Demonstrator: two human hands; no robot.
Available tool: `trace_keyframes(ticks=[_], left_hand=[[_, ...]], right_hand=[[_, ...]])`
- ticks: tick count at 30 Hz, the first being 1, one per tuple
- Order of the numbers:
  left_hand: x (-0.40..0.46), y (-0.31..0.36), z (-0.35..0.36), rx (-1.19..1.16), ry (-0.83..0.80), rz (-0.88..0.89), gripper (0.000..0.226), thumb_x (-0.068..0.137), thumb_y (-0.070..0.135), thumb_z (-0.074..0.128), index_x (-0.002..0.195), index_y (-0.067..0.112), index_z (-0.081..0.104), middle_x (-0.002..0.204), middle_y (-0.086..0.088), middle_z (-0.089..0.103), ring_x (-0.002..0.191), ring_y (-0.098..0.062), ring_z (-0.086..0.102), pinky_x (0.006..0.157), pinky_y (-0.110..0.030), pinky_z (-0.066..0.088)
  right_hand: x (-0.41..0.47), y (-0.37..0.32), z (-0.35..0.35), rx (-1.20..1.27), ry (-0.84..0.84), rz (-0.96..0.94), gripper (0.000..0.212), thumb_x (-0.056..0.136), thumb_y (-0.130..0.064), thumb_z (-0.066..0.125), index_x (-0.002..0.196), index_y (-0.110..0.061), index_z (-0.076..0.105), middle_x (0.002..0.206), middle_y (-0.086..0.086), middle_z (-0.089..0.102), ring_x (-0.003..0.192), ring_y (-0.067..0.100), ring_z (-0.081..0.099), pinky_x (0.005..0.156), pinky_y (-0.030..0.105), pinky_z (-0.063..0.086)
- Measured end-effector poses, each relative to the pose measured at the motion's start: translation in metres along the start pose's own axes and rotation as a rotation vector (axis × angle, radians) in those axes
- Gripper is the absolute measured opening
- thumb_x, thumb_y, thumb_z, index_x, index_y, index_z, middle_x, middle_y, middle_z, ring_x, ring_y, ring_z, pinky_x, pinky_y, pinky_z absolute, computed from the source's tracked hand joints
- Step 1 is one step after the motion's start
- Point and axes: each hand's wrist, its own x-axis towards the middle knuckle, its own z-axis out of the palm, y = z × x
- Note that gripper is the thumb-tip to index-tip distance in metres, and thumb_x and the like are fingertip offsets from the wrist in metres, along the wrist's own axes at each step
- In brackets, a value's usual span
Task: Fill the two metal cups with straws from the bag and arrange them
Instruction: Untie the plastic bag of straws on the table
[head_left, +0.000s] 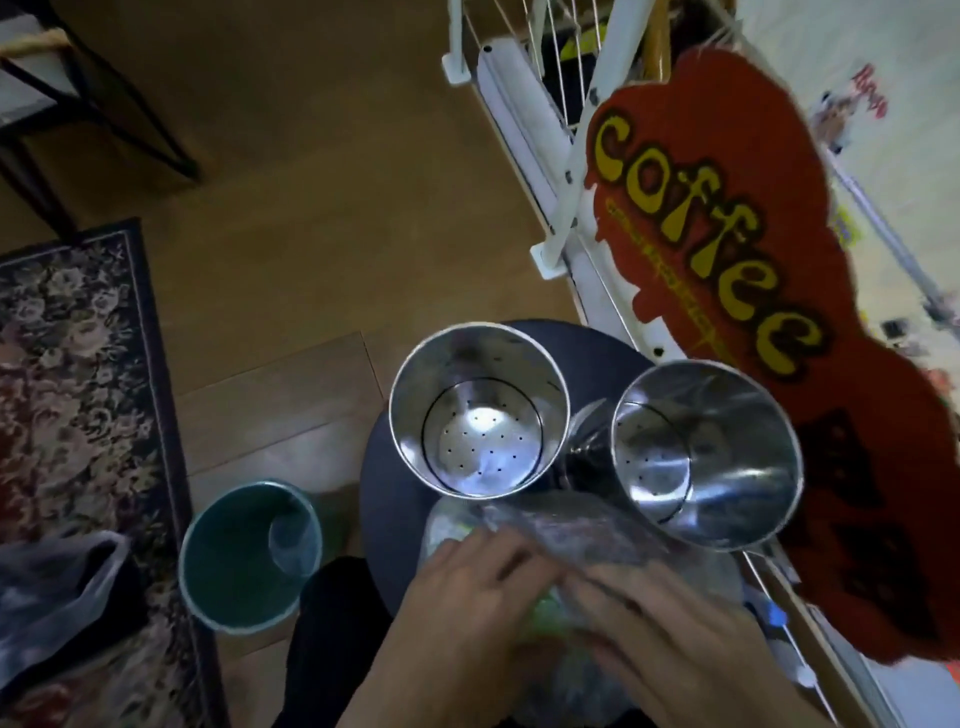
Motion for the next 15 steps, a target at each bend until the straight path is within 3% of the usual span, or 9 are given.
trace_keyframes(ticks=[2,5,9,12,15], left_hand=[[-0.002,-0.008,0.009,0.018,0.022,0.033,0.049,0.076,0.057,0.059,0.119,0.035,0.057,0.106,0.01,0.061,0.085,-0.014,0.062,0.065,-0.025,0.046],[-0.005,-0.022,0.018,0.038,0.058,0.045,0.051,0.083,0.061,0.061,0.126,0.034,0.055,0.112,0.013,0.062,0.097,-0.01,0.06,0.073,-0.027,0.052],[-0.009,-0.021,0.025,0.031,0.147,0.049,0.045,0.082,0.067,0.057,0.116,0.038,0.052,0.108,0.022,0.062,0.097,0.003,0.054,0.075,-0.019,0.048],[-0.012,-0.022,0.034,0.077,0.206,0.052,0.041,0.08,0.068,0.055,0.109,0.039,0.053,0.102,0.018,0.064,0.091,-0.004,0.058,0.068,-0.038,0.056],[-0.019,-0.018,0.043,0.114,0.224,0.054,0.041,0.084,0.065,0.055,0.11,0.034,0.063,0.11,0.013,0.067,0.103,-0.015,0.064,0.08,-0.046,0.055]], right_hand=[[0.007,0.004,0.012,0.017,0.051,-0.051,0.02,0.103,-0.031,0.051,0.121,-0.027,0.059,0.119,-0.009,0.064,0.089,0.013,0.069,0.076,0.031,0.056],[0.009,0.012,0.024,0.088,0.03,-0.08,0.027,0.096,-0.038,0.064,0.117,-0.021,0.067,0.109,-0.003,0.07,0.085,0.016,0.069,0.077,0.029,0.054],[0.009,0.022,0.027,0.192,-0.109,-0.037,0.033,0.09,-0.05,0.062,0.111,-0.025,0.064,0.101,-0.012,0.062,0.083,-0.004,0.055,0.072,0.021,0.047],[0.005,0.023,0.03,0.192,-0.106,-0.039,0.033,0.085,-0.055,0.063,0.105,-0.029,0.064,0.089,-0.028,0.046,0.075,-0.013,0.045,0.07,0.009,0.04],[-0.004,0.015,0.035,0.078,-0.042,-0.029,0.037,0.081,-0.055,0.061,0.105,-0.027,0.066,0.087,-0.022,0.051,0.07,-0.001,0.049,0.066,0.03,0.051]])
